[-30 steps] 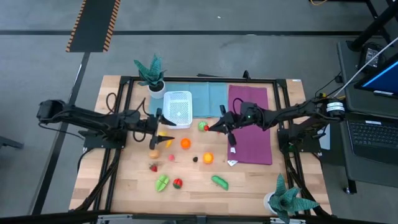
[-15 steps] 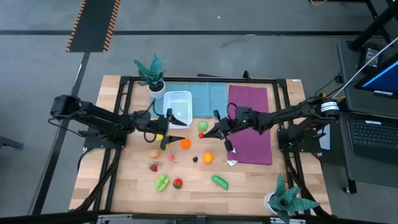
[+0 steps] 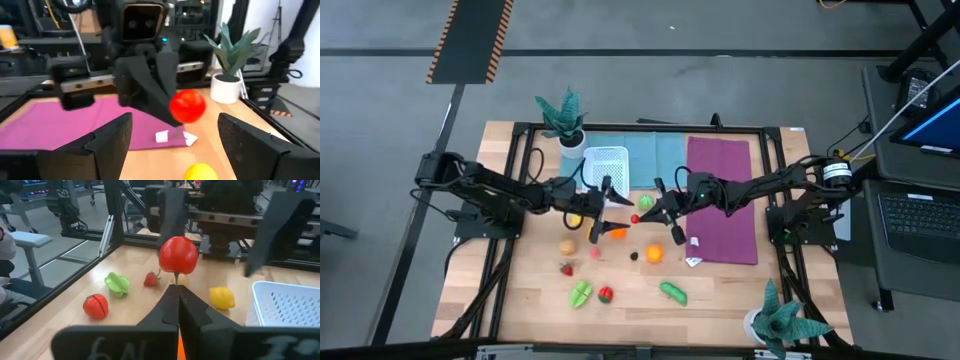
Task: Pick and placing Produce into tupperware
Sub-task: Put the red cherry into the white basket
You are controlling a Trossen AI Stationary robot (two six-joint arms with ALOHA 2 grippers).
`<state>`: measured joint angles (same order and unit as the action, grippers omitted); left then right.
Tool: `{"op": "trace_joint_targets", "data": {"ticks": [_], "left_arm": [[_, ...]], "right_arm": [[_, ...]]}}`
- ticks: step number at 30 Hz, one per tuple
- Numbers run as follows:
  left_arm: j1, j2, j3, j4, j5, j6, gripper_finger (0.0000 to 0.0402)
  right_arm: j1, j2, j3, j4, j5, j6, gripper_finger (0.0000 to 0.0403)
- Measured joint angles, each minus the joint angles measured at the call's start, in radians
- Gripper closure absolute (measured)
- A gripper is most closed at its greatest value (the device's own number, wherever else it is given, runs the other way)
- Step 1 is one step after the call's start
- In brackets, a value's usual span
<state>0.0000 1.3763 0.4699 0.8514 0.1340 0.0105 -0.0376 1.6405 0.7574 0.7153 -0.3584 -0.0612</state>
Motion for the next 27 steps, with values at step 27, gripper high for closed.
{"op": "trace_joint_targets", "data": {"ticks": [27], "left_arm": [[-0.023, 0.121, 0.101, 0.014, 0.026, 0.051, 0.0121]], "right_arm": [[0.000, 0.000, -0.001, -0.007, -0.001, 0.000, 0.0402]]}}
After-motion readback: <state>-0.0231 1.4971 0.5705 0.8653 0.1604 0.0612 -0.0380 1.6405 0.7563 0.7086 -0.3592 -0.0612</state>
